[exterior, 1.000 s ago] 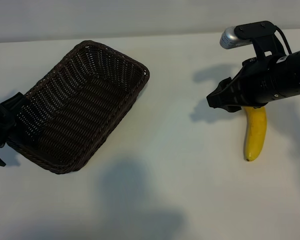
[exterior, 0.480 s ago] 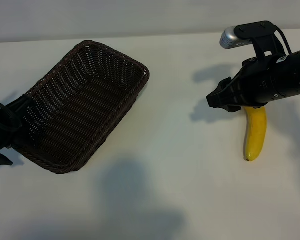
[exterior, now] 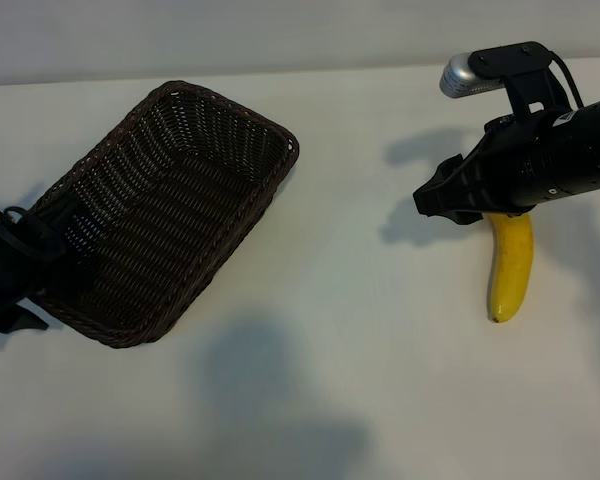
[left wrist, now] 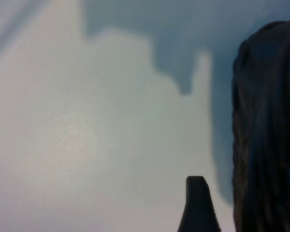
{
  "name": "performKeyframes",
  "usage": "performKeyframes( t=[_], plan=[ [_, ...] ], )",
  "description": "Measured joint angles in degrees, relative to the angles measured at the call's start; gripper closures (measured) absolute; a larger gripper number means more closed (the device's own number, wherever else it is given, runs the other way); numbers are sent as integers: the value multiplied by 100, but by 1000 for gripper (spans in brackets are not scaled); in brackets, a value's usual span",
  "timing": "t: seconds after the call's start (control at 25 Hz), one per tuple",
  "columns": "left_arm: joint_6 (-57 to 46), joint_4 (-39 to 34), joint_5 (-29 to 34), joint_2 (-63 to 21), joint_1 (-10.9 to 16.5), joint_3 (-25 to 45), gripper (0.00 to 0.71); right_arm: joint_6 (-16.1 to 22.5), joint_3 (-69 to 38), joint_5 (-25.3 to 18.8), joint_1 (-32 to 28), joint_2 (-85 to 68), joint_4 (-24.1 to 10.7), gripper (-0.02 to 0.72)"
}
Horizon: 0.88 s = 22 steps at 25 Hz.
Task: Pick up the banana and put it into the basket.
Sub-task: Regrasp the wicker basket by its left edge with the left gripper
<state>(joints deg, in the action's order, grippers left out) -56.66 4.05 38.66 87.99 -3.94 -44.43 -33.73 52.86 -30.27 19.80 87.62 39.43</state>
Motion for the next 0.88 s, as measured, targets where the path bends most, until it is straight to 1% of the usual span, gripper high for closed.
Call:
performKeyframes(
  t=[0.2, 0.32, 0.48, 0.6, 0.68, 0.8, 0.88],
  plan=[
    [10, 30, -224, 284, 0, 5, 184, 0, 0, 0, 0, 0, 0, 198],
    [10, 81, -391, 322, 0, 5, 184, 0, 0, 0, 0, 0, 0, 198],
    [10, 149, -426, 322, 0, 5, 194, 0, 0, 0, 0, 0, 0, 198],
    [10, 155, -408, 322, 0, 5, 237, 0, 0, 0, 0, 0, 0, 198],
    [10, 155, -399, 332, 0, 5, 279, 0, 0, 0, 0, 0, 0, 198],
    [10, 155, -394, 338, 0, 5, 354, 0, 0, 0, 0, 0, 0, 198],
    [10, 155, -389, 342, 0, 5, 424, 0, 0, 0, 0, 0, 0, 198]
  ],
)
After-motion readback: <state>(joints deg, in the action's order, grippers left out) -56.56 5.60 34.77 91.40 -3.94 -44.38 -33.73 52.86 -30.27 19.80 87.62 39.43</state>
